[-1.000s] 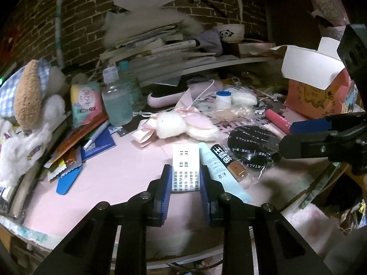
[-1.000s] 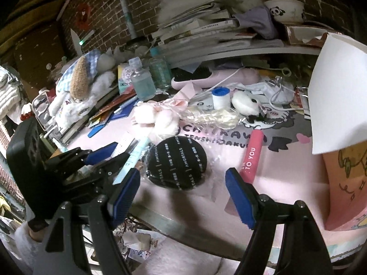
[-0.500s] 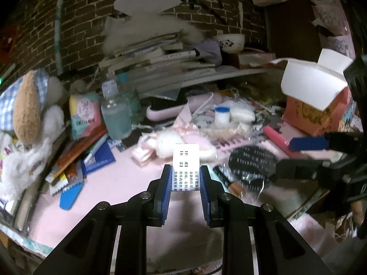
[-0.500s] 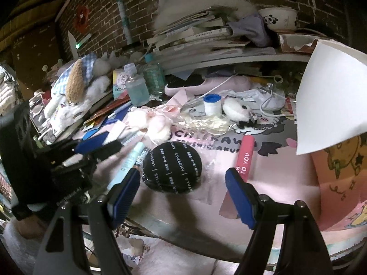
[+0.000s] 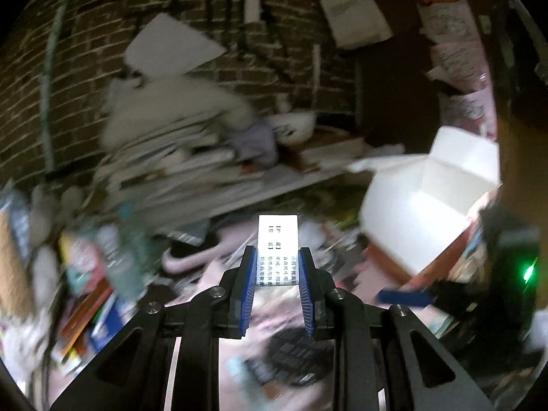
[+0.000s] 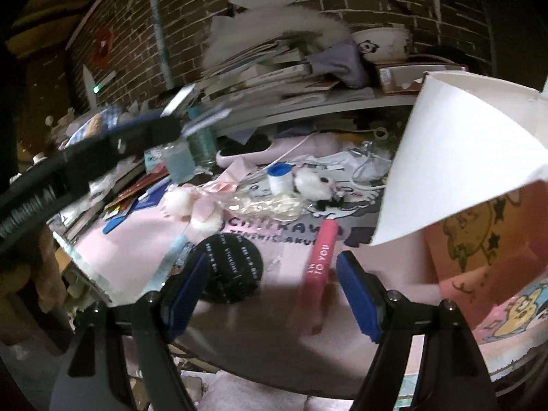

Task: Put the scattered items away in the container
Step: 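Carry the white card with the left tool toward the white box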

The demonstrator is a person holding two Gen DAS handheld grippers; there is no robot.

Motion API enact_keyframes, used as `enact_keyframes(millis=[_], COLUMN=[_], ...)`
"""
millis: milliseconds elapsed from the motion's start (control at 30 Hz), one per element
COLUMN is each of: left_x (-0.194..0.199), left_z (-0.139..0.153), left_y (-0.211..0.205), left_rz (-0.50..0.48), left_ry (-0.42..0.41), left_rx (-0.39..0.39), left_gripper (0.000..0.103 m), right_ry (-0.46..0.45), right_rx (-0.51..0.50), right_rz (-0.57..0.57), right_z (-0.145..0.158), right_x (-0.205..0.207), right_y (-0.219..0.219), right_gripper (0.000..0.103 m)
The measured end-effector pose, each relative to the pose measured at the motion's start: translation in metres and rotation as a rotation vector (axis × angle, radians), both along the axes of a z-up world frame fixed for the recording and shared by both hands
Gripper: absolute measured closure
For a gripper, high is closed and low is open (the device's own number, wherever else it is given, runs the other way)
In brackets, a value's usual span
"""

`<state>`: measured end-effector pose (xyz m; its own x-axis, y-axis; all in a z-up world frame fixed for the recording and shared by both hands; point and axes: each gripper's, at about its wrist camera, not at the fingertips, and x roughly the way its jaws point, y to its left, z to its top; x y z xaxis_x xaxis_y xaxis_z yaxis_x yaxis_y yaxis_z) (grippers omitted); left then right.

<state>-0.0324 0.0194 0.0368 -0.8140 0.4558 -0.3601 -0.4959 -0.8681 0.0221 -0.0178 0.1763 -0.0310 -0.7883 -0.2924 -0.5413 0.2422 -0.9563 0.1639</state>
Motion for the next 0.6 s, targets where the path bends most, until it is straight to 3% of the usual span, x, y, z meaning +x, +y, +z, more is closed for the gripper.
enact_keyframes(millis=[367,600], left_x=[-0.018,-0.028], left_z=[0.044,0.059], left_y=[0.068,0.116], left_rz=[-0.271,-0.425], left_ry=[0.001,-0.063], left_rx=[0.019,-0.021], left_gripper=[0.085,0.085], right_ry=[0.034,0.048], right_rx=[-0.017,-0.027], right_rz=[-0.051,-0.049], right_z=[0.003,0.003], right_x=[0.006,0.008], right_y=[0.018,0.019], right_gripper=[0.029,0.029])
